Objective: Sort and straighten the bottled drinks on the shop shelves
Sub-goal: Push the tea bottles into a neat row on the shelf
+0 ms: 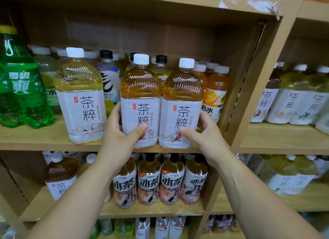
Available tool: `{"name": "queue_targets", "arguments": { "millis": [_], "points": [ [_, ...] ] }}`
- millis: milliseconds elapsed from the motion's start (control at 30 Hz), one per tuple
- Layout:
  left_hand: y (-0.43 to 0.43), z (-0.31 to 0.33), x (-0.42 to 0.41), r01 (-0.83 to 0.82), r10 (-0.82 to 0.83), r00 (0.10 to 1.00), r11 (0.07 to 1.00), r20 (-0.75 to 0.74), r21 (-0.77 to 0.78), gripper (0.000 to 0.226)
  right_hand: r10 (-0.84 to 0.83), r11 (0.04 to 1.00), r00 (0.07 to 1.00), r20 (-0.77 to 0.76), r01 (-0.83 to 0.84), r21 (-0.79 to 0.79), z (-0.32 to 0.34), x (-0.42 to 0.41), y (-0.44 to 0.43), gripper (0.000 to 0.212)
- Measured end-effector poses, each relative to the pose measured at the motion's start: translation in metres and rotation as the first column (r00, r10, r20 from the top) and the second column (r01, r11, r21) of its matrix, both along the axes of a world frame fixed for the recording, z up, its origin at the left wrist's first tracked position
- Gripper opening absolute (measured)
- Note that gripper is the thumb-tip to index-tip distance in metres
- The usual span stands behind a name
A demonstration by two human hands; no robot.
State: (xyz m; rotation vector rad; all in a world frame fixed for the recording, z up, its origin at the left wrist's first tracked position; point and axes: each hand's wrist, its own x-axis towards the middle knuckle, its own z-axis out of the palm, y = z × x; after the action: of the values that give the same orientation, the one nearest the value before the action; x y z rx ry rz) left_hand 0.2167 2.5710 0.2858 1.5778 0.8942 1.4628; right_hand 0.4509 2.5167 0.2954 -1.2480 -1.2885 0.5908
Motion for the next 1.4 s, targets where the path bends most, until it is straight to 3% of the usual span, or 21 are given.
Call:
{"name": "queue_targets", "arguments": {
  "millis": [133,367,567,833,967,1067,1267,1400],
  "points": [
    [-0.004,0.002,-0.002,0.021,-0.021,1.000,1.000,0.024,-0.010,0.058,-0.003,1.000,1.000,0.003,0.003,-0.025,0.003,-0.006,-0.003,0.061],
    [-0.039,0.003,0.005,0.015,-0.017,1.000,0.998,0.020,0.059,0.059,-0.046,0.998,0.996,-0.076,0.048,0.027,-0.004,-0.007,-0.042,0.064],
    [-0.079,-0.004,0.036,0.060,-0.060,0.994,0.998,0.086,0.002,0.055,-0.065,0.992,0.981,-0.184,0.083,0.091,-0.017,0.028,-0.089,0.070],
    [-0.138,-0.002,0.140,0.054,-0.054,0.994,0.999,0.097,-0.001,0.050,-0.034,0.988,0.958,-0.285,0.075,0.134,-0.022,0.133,-0.143,0.076],
    [-0.164,0.005,0.203,0.061,-0.059,0.983,0.998,0.173,-0.006,0.042,-0.028,0.989,0.960,-0.279,0.067,0.132,-0.019,0.189,-0.164,0.076],
    [-0.177,0.009,0.253,0.049,-0.048,0.982,0.999,0.183,0.002,0.047,-0.046,0.987,0.963,-0.267,0.086,0.139,-0.020,0.238,-0.178,0.073],
    [-0.180,0.003,0.318,-0.060,0.059,0.993,0.998,0.101,0.009,0.046,-0.058,0.982,0.936,-0.348,0.117,0.149,-0.022,0.303,-0.176,0.077],
    [-0.164,0.011,0.339,-0.095,0.096,0.992,0.995,0.083,-0.019,0.049,-0.034,0.987,0.948,-0.318,0.082,0.139,-0.012,0.334,-0.158,0.073]
  ]
}}
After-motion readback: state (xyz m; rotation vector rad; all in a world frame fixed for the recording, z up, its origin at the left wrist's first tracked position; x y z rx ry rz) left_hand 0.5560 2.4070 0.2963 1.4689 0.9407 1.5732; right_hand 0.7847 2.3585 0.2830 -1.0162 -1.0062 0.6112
